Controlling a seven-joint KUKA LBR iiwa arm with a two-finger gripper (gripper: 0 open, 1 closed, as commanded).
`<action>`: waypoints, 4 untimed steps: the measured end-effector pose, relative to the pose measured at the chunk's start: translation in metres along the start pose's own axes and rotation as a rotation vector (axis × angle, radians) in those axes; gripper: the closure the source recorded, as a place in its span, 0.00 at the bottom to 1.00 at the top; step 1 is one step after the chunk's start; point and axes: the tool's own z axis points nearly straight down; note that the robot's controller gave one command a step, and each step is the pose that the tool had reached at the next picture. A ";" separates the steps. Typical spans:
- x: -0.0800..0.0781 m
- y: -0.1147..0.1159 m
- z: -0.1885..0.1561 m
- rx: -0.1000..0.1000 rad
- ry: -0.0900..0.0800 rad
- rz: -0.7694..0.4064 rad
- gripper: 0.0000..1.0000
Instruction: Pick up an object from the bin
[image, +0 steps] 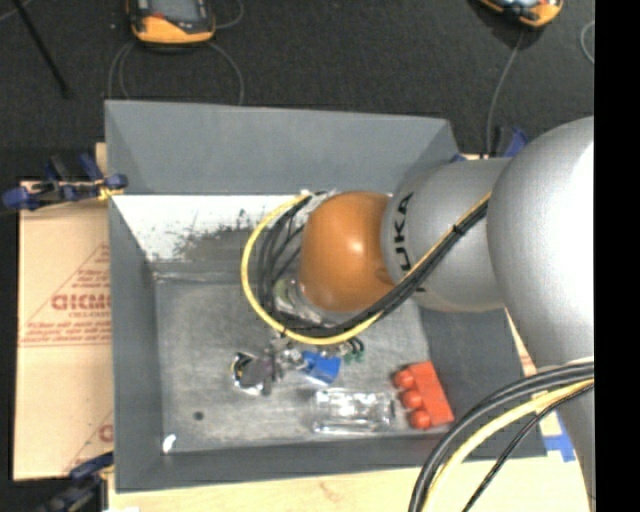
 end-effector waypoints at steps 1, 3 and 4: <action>0.033 0.060 -0.092 -0.003 0.010 -0.155 1.00; 0.049 0.004 -0.073 0.001 0.013 -0.116 1.00; 0.045 0.005 -0.156 0.001 0.007 -0.124 1.00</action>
Offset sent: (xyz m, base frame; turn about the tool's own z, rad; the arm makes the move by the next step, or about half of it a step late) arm -0.0562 0.0410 0.0877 -0.1548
